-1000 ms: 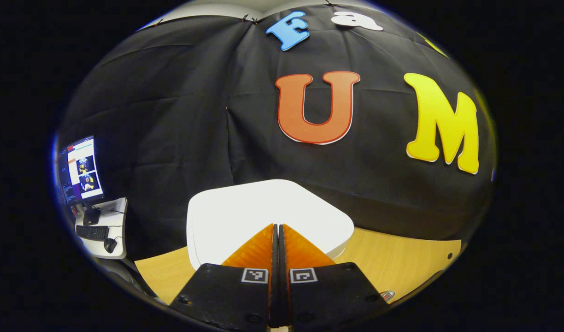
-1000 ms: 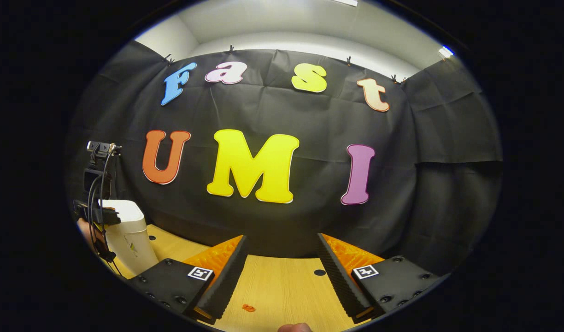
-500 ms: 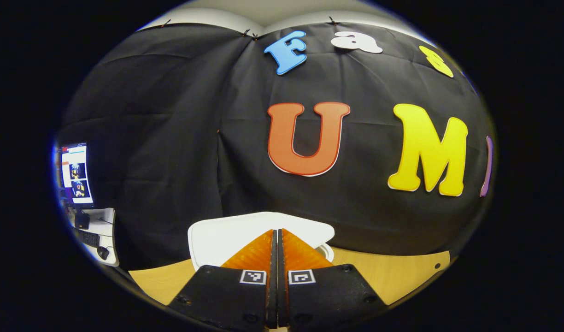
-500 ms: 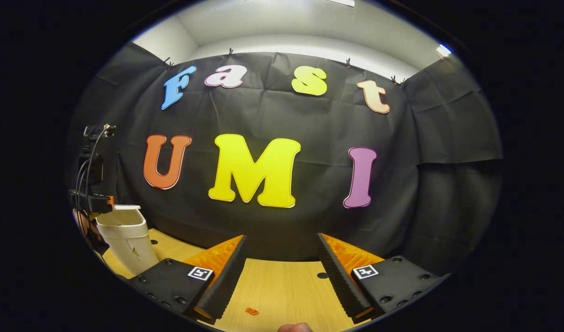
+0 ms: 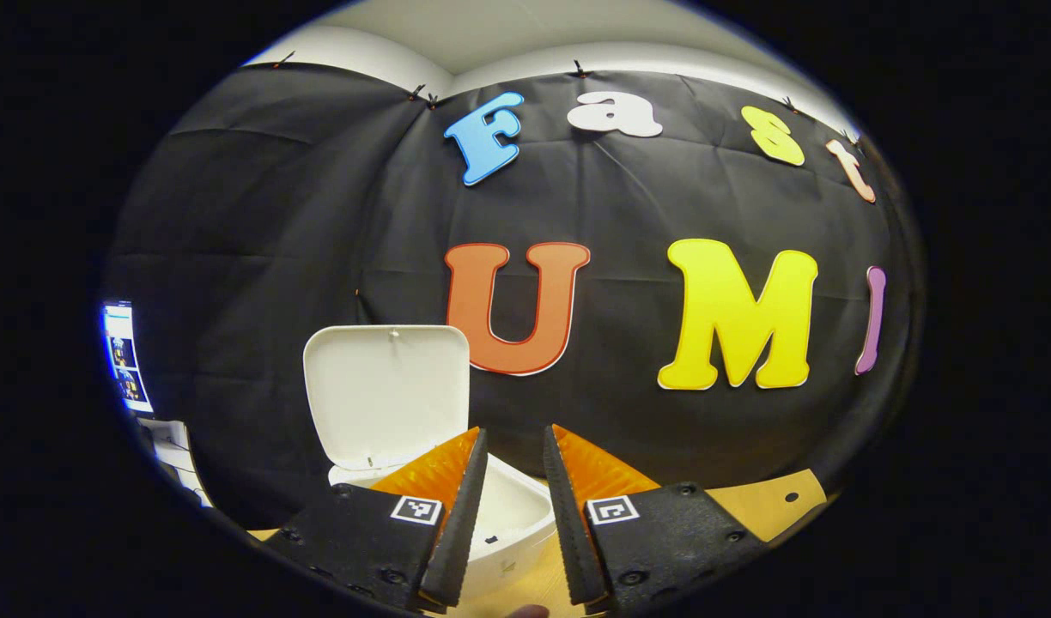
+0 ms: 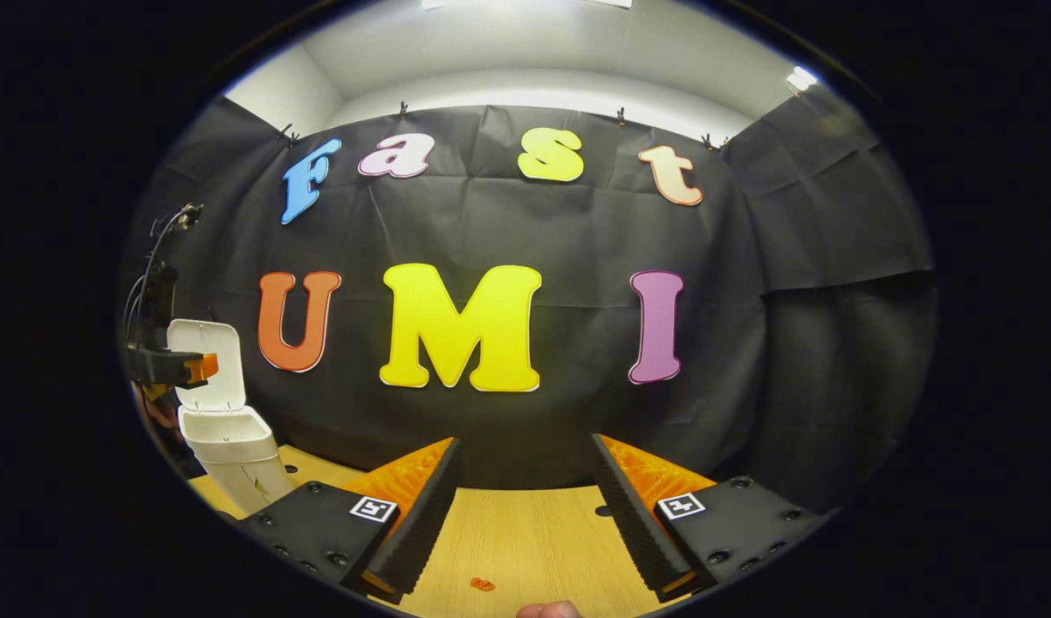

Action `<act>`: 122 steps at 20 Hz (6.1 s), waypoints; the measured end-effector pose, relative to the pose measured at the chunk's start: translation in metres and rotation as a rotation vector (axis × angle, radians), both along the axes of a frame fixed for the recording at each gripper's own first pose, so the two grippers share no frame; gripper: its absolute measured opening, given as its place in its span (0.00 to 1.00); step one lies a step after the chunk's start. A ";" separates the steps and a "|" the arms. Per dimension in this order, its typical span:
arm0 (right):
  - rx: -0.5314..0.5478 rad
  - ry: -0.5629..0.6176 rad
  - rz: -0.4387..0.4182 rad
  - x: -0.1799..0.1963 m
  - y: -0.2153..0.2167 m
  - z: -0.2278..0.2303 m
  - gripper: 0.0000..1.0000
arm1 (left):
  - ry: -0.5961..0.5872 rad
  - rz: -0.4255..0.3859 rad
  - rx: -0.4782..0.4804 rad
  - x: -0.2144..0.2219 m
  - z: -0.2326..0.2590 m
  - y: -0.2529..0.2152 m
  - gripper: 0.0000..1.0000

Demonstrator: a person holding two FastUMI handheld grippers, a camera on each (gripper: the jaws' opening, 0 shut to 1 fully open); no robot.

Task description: Press the lid of the desktop garbage bin to open it, pick up the crumpled paper on the desktop and throw it into the bin, then pick up the pop can on the desktop and drop it into the bin, and finally close the garbage bin lid.

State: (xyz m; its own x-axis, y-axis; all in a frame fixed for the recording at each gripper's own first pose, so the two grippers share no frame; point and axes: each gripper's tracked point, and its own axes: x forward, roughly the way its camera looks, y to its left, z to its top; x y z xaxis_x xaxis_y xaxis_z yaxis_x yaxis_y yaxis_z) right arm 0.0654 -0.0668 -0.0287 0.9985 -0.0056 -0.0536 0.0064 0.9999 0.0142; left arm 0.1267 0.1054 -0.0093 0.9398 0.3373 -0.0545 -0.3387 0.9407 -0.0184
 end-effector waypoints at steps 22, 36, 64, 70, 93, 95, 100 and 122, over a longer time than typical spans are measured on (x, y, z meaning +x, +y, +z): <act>0.009 0.233 0.187 -0.023 0.001 -0.123 0.94 | 0.092 -0.212 0.044 -0.092 -0.042 -0.104 0.97; -0.019 0.354 0.294 0.000 0.014 -0.200 0.94 | 0.171 -0.193 0.021 -0.129 -0.067 -0.121 0.96; -0.044 0.589 0.398 0.018 0.047 -0.333 0.93 | 0.178 -0.176 0.081 -0.146 -0.064 -0.102 0.97; -0.084 0.776 0.408 0.024 0.052 -0.408 0.95 | 0.208 -0.133 0.056 -0.157 -0.071 -0.095 0.97; -0.060 0.825 0.433 0.015 0.078 -0.386 0.15 | 0.215 -0.060 0.041 -0.170 -0.076 -0.058 0.97; -0.049 0.775 0.450 0.013 0.087 -0.347 0.14 | 0.211 -0.064 0.032 -0.167 -0.081 -0.051 0.97; -0.006 0.604 0.522 0.015 0.130 -0.224 0.14 | 0.199 -0.071 0.000 -0.162 -0.095 -0.028 0.97; -0.115 0.387 0.929 0.018 0.501 -0.097 0.16 | 0.144 0.075 -0.031 -0.212 -0.083 0.107 0.97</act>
State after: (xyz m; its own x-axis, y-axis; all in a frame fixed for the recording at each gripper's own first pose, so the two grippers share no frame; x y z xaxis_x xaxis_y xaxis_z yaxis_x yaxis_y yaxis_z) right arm 0.0834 0.4343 -0.1254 0.5246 0.7393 -0.4221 -0.7910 0.6066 0.0794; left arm -0.0855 0.2120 -0.0920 0.8936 0.4024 -0.1989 -0.4094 0.9123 0.0066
